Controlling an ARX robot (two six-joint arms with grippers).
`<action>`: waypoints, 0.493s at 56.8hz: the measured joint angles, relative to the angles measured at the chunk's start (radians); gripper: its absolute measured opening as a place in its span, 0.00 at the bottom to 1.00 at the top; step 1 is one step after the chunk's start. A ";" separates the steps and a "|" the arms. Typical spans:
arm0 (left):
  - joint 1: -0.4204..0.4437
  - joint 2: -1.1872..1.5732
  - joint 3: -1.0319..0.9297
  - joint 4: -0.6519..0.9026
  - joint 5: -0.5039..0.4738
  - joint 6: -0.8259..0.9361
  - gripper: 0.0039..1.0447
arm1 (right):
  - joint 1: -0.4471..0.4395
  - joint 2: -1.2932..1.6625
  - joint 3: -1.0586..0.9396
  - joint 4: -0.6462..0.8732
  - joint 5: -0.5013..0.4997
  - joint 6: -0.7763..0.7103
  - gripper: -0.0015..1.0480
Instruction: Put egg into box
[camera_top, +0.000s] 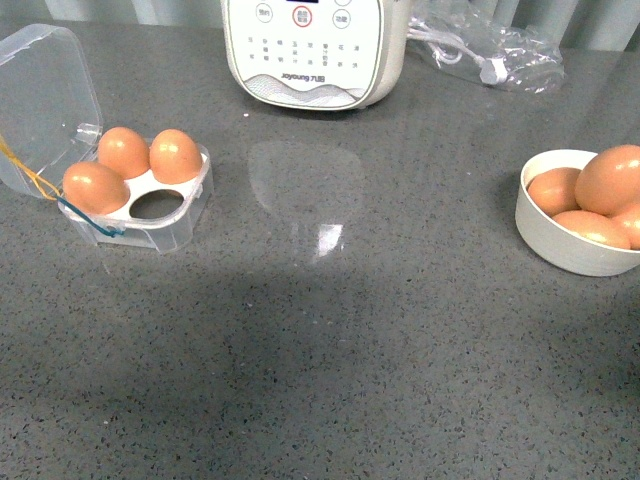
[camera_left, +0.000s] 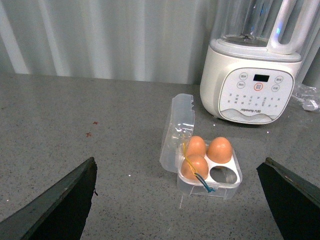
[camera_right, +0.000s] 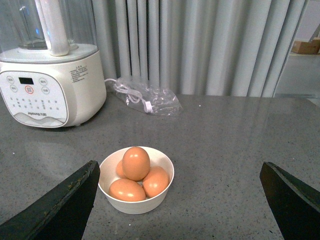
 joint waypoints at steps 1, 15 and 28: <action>0.000 0.000 0.000 0.000 0.000 0.000 0.94 | 0.000 0.000 0.000 0.000 0.000 0.000 0.93; 0.000 0.000 0.000 0.000 0.000 0.000 0.94 | 0.000 0.000 0.000 0.000 0.000 0.000 0.93; 0.000 0.000 0.000 0.000 0.000 0.000 0.94 | 0.000 0.000 0.000 0.000 0.000 0.000 0.93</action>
